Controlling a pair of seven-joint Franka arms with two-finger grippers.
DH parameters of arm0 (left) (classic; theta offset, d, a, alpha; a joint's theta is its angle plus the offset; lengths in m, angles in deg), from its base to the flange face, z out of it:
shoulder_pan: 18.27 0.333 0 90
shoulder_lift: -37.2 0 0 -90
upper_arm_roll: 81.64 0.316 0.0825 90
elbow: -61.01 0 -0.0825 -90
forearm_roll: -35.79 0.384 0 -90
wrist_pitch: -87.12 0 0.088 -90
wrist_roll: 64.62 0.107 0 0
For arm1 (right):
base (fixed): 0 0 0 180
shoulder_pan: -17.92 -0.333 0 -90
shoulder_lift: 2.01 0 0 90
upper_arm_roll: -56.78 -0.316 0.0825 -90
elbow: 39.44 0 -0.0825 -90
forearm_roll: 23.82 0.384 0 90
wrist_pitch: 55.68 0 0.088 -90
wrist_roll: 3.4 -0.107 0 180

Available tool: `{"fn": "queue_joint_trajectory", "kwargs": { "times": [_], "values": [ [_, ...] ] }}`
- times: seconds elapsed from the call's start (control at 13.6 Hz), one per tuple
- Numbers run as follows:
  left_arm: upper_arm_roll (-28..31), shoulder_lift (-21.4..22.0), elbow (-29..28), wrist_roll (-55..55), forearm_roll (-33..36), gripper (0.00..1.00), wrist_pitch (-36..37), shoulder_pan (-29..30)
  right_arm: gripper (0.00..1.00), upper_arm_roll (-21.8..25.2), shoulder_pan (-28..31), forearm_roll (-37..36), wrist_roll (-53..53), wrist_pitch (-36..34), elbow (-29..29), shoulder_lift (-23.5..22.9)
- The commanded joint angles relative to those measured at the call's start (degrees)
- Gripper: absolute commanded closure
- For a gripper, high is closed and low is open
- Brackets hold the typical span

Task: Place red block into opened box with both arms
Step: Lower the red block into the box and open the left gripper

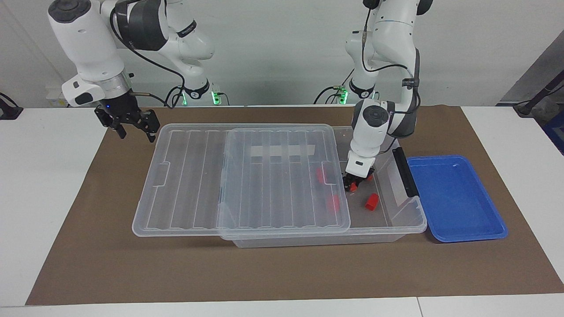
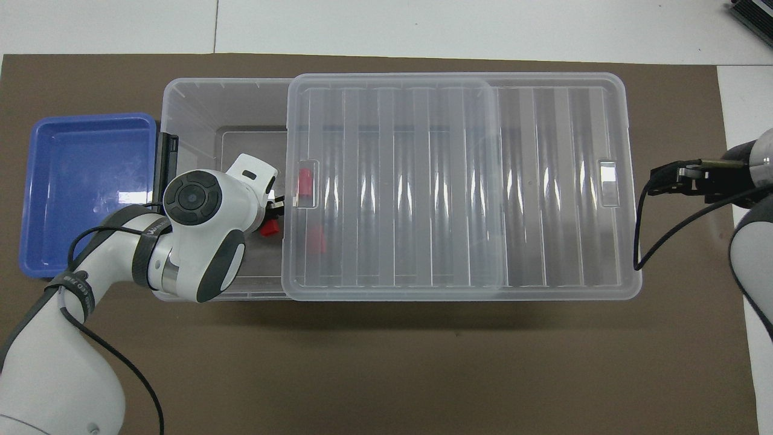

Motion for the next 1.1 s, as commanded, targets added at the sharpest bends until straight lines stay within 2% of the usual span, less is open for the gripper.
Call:
{"fn": "queue_joint_trajectory", "kwargs": {
  "times": [0.0,0.07,0.15,0.22,0.37,0.44,0.51,0.59,0.74,1.03],
  "values": [
    [0.2,0.2,-1.1,-0.7,1.0,0.32,-1.6,-0.1,0.26,-0.2,2.5,0.4,2.9,5.7,-5.6,1.8],
    [0.2,0.2,-1.1,-0.7,1.0,0.21,-1.3,-0.1,0.32,-0.2,3.0,0.4,3.2,7.3,-6.5,1.8],
    [0.2,0.2,-0.7,-0.7,1.0,0.14,-0.9,-0.1,0.34,-0.2,3.2,0.4,3.3,8.3,-7.0,1.5],
    [0.2,0.3,-0.4,-0.6,1.0,0.00,-0.2,-0.2,0.34,-0.2,3.2,0.4,3.1,8.8,-7.5,1.3],
    [0.2,1.0,2.8,-0.6,1.0,0.00,5.0,-0.2,0.48,-0.2,4.7,0.4,3.2,12.4,-9.4,0.9],
    [0.1,1.2,5.6,-0.5,1.0,0.00,9.1,-0.2,0.64,-0.2,4.8,0.4,3.1,14.9,-10.7,0.8],
    [0.0,1.3,8.6,-0.5,1.0,0.00,13.0,-0.1,0.90,-0.2,4.9,0.4,3.0,16.8,-11.5,0.6],
    [0.0,1.7,11.3,-0.4,1.0,0.00,16.7,-0.1,1.00,-0.2,4.9,0.4,3.0,18.4,-11.6,0.0],
    [0.0,2.9,15.1,0.0,1.0,0.00,23.3,-0.1,1.00,-0.2,5.2,0.4,3.2,19.6,-11.5,-0.8],
    [0.5,7.6,18.7,6.1,1.0,0.00,32.9,0.7,1.00,-0.2,5.3,0.4,5.0,20.6,-11.6,-2.2]
  ]
}}
